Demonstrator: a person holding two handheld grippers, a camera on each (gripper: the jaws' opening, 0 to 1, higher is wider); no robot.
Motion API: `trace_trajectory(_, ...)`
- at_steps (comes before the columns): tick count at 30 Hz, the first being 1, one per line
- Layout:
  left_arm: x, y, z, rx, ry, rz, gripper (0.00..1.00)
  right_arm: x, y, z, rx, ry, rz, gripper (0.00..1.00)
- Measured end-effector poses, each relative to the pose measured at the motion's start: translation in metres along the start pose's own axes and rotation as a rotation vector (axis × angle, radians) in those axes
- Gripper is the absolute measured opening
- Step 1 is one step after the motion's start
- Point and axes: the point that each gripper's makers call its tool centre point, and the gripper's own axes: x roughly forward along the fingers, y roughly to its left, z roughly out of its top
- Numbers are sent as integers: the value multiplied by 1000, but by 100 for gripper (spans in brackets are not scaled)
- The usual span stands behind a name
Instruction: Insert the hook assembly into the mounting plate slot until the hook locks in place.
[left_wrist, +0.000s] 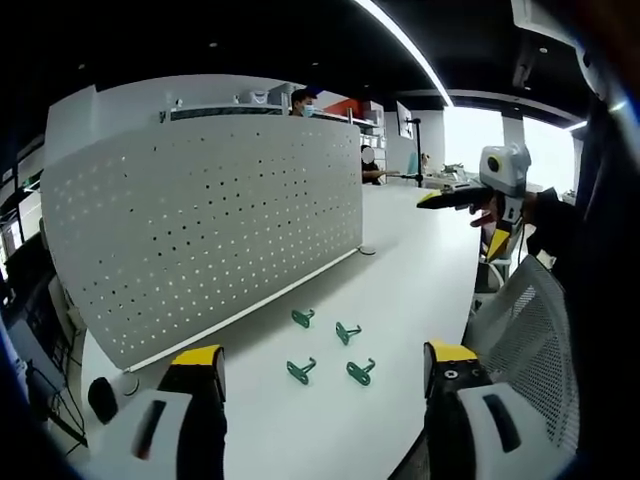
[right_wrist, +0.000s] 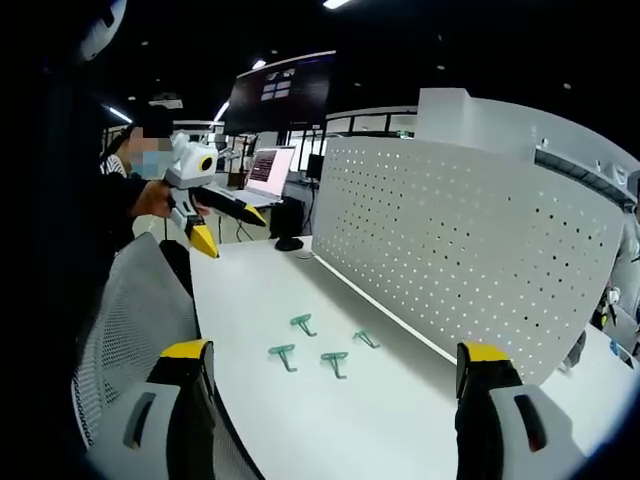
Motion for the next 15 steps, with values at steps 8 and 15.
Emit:
trace_trajectory(8,-1,-1,0,2,13,8,82,2,3,1,-1,-11,11,98)
trace_trajectory(15,7,-5,3,24,20,-2,79,-1,6,0,-2,-10,10,98)
